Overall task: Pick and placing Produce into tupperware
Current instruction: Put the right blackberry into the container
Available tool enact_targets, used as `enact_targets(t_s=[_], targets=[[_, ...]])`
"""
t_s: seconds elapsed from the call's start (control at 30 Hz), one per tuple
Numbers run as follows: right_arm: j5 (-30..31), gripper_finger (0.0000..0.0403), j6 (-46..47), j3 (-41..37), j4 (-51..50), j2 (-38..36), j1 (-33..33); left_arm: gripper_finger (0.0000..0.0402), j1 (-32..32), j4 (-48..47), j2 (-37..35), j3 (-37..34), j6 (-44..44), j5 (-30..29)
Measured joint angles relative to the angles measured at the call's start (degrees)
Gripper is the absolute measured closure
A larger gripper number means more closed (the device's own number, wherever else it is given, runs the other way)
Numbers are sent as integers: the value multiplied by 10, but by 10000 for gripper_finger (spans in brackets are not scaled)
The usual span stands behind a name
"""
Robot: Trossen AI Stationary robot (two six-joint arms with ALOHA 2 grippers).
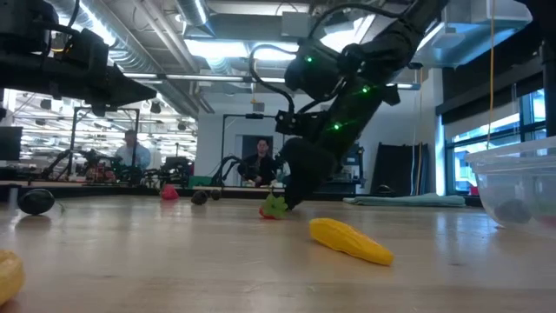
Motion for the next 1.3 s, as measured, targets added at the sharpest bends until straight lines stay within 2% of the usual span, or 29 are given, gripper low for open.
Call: enact_targets(t_s=[0.17, 0.43, 0.63, 1.1, 1.3], targets=[[-11, 166, 2, -12, 35, 0, 0, 401, 0, 0, 0, 0, 0, 0], [-18, 200, 2, -12, 36, 3, -8, 401, 0, 0, 0, 0, 0, 0], [-79, 222, 22, -9, 40, 22, -26, 401, 0, 0, 0, 0, 0, 0], [-62, 300, -5, -9, 36, 30, -25, 401, 0, 0, 0, 0, 0, 0], [-61, 304, -1, -8, 32, 29, -25, 401, 0, 0, 0, 0, 0, 0]])
